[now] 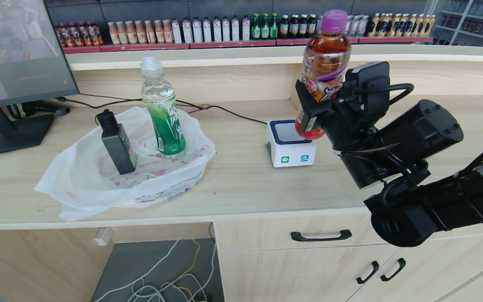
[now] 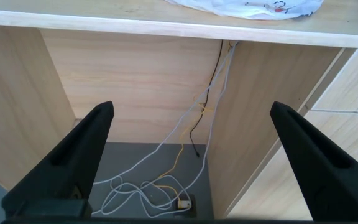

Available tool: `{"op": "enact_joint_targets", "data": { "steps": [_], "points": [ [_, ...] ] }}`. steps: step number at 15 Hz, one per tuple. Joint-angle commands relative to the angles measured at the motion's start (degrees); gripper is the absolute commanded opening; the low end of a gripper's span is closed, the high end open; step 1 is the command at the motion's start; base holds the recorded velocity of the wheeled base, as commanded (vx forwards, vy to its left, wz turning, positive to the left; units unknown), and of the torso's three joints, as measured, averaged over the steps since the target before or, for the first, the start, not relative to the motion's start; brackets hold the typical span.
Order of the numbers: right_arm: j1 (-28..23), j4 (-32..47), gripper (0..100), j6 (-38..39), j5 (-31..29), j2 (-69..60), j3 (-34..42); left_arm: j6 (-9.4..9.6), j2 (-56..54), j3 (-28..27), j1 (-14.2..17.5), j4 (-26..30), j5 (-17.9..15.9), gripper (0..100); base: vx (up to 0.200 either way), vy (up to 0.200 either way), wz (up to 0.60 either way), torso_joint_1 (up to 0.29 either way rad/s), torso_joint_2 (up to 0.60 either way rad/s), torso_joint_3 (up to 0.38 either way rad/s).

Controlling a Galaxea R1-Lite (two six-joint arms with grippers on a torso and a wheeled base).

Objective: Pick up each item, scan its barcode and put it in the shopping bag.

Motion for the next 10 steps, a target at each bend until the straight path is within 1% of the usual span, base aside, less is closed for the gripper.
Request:
{"op": "enact_joint_targets", "data": {
  "steps": [1,2,3,4,5,6,10],
  "points": [
    [0.3,0.1,0,-1.2,1.0,1.2,-2.0,-0.02,0.0,0.0,0.0,0.0,0.0,100,0.0,0.0,0.0,0.0,0.0,0.0],
    [0.4,0.5,0,-3.6,2.1,1.2,-3.3,-0.02,0.0,0.0,0.0,0.0,0.0,100,0.0,0.0,0.0,0.0,0.0,0.0],
    [0.5,0.7,0,-3.7,2.3,1.2,-3.6,-0.02,0.0,0.0,0.0,0.0,0.0,100,0.0,0.0,0.0,0.0,0.0,0.0],
    [1.7,4.3,0,-5.4,3.9,1.0,-6.3,-0.02,0.0,0.0,0.0,0.0,0.0,100,0.0,0.0,0.0,0.0,0.0,0.0],
    [1.7,4.5,0,-5.5,4.0,1.0,-6.4,-0.02,0.0,0.0,0.0,0.0,0.0,100,0.0,0.0,0.0,0.0,0.0,0.0],
    [1.5,6.5,0,-8.8,8.5,1.3,-6.9,-0.02,0.0,0.0,0.0,0.0,0.0,100,0.0,0.0,0.0,0.0,0.0,0.0],
    [1.3,7.1,0,-13.9,14.7,2.2,-6.5,-0.02,0.0,0.0,0.0,0.0,0.0,100,0.0,0.0,0.0,0.0,0.0,0.0]
  ]
}}
